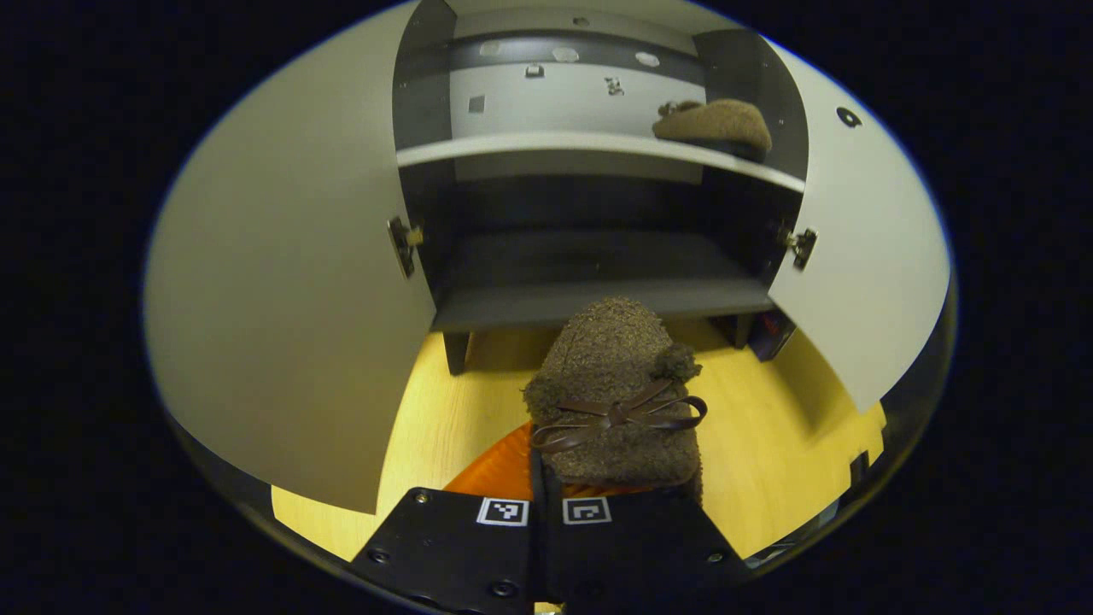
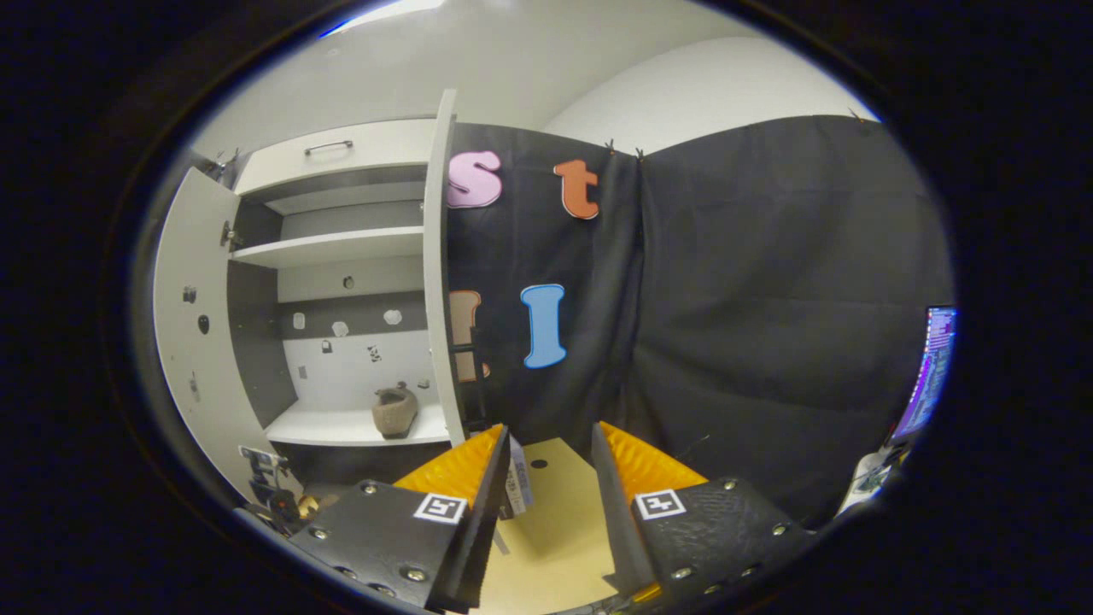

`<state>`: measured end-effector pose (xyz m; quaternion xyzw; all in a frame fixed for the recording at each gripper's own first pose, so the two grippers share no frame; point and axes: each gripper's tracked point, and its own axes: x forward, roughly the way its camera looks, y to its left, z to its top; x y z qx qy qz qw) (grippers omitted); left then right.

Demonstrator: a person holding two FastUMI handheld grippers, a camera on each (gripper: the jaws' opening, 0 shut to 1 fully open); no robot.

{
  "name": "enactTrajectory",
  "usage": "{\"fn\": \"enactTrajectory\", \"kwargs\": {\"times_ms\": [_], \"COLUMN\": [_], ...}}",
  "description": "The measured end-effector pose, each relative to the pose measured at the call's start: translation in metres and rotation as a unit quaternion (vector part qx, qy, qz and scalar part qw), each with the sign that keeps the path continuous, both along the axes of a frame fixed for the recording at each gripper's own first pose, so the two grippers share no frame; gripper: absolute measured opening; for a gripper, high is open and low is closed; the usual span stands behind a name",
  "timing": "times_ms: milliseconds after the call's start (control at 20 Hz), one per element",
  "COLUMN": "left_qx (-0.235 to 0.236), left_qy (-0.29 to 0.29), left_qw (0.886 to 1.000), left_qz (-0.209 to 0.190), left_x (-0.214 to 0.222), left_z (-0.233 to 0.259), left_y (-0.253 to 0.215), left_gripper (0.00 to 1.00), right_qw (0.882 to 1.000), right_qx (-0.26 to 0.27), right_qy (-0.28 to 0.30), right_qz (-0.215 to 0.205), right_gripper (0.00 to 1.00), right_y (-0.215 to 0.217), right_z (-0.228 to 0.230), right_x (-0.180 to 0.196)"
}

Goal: Grab one shoe with the right hand and put it into the shoe cabinet, grab the other shoe with the left hand and put it into the shoe cabinet; then close the right door with the right hand and the left door with the left hand.

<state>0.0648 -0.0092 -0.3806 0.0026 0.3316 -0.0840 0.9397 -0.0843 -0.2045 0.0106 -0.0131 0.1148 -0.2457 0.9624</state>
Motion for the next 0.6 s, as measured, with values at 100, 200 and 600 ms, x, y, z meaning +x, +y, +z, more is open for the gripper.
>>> {"fn": "enactTrajectory", "kwargs": {"times_ms": [100,200,600], "left_qx": [-0.017,-0.035,-0.069], "left_qy": [-0.019,-0.044,-0.121], "left_qw": [1.0,0.998,0.99], "left_qz": [0.003,0.011,0.018], "left_x": [0.012,0.025,0.098], "left_z": [0.033,0.065,0.164], "left_y": [-0.003,-0.006,-0.014], "left_gripper": [0.01,0.01,0.0], "right_qw": [1.0,1.0,0.999], "right_qx": [0.007,0.007,0.024], "right_qy": [-0.002,-0.003,-0.002], "right_qz": [-0.006,-0.014,-0.041], "right_gripper": [0.57,0.57,0.54], "right_y": [-0.006,-0.012,-0.026], "right_z": [-0.002,-0.003,-0.015], "right_x": [-0.004,-0.009,-0.03]}}
